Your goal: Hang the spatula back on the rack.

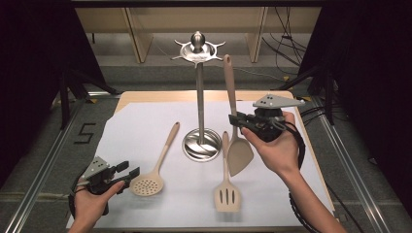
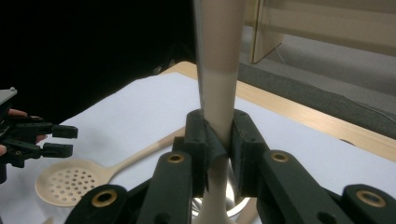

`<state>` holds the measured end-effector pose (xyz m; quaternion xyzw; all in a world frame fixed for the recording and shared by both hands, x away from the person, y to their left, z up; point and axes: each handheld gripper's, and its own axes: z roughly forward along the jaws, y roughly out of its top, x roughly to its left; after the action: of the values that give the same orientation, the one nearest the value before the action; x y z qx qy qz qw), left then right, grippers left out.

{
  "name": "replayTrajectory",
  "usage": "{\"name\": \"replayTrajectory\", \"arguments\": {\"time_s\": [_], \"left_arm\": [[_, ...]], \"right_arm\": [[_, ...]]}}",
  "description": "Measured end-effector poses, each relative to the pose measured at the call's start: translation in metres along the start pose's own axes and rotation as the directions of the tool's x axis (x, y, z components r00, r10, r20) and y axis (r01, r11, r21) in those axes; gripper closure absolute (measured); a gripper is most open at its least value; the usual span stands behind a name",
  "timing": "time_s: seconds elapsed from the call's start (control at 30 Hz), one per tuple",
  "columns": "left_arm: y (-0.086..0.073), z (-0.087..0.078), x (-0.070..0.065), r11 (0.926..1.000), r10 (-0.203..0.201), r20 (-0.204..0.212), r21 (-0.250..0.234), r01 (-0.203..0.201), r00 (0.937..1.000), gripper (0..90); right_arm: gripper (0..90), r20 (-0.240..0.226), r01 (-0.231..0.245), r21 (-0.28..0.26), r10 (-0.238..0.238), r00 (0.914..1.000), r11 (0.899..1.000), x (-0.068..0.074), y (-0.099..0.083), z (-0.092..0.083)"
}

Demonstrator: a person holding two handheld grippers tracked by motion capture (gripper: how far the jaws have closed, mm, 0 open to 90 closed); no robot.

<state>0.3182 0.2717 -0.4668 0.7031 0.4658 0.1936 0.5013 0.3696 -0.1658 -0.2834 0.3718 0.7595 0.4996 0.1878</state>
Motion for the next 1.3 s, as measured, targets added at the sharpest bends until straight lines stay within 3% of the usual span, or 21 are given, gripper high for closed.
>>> {"name": "replayTrajectory", "arguments": {"time_s": [0.07, 0.3, 0.4, 0.43, 0.57, 0.73, 0.87, 0.97, 1.13, 1.3], "left_arm": [[0.0, 0.0, 0.0, 1.0, 0.001, 0.002, -0.001, -0.001, 1.0, 43.5], [0.0, 0.0, 0.0, 1.0, 0.0, 0.001, -0.003, 0.0, 1.0, 43.5], [0.0, -0.001, 0.0, 1.0, 0.001, -0.008, 0.006, -0.001, 1.0, 43.5], [0.0, -0.001, 0.0, 1.0, 0.001, -0.009, 0.007, -0.001, 1.0, 43.5], [0.0, -0.001, 0.0, 1.0, 0.002, -0.008, 0.006, -0.002, 1.0, 43.5], [0.0, -0.001, 0.0, 1.0, 0.006, -0.008, 0.008, -0.006, 0.9999, 43.5], [0.0, -0.001, 0.001, 1.0, 0.005, -0.002, 0.001, -0.005, 1.0, 43.5], [0.0, -0.001, 0.0, 0.9999, 0.006, -0.008, 0.009, -0.006, 0.9999, 43.5], [0.0, -0.002, 0.0, 0.9999, 0.007, -0.009, 0.009, -0.007, 0.9999, 43.5], [0.0, -0.002, 0.0, 0.9999, 0.007, -0.008, 0.009, -0.007, 0.9999, 43.5]], "right_arm": [[79.2, 0.002, 0.012, -0.003, -0.012, 0.9999, 1.0, -0.001, 0.0, 0.001], [79.2, -0.013, -0.013, 0.023, 0.013, 0.9998, 1.0, -0.003, 0.003, 0.002], [79.2, -0.016, 0.007, 0.016, -0.007, 0.9998, 1.0, -0.004, 0.004, 0.004], [79.2, -0.01, -0.011, 0.015, 0.011, 0.9999, 1.0, -0.003, 0.004, 0.005], [79.2, -0.022, 0.011, 0.02, -0.011, 0.9997, 1.0, -0.005, 0.005, 0.007], [79.2, -0.03, -0.019, 0.04, 0.021, 0.9993, 0.999, -0.004, 0.006, 0.008], [79.2, -0.03, 0.015, 0.033, -0.015, 0.9995, 0.999, -0.006, 0.006, 0.012], [79.2, -0.034, -0.015, 0.05, 0.016, 0.9993, 0.999, -0.003, 0.006, 0.013], [79.2, -0.046, -0.013, 0.048, 0.015, 0.9988, 0.999, 0.001, 0.005, 0.016], [79.2, -0.047, 0.023, 0.051, -0.021, 0.9987, 0.998, 0.007, 0.004, 0.018]]}}
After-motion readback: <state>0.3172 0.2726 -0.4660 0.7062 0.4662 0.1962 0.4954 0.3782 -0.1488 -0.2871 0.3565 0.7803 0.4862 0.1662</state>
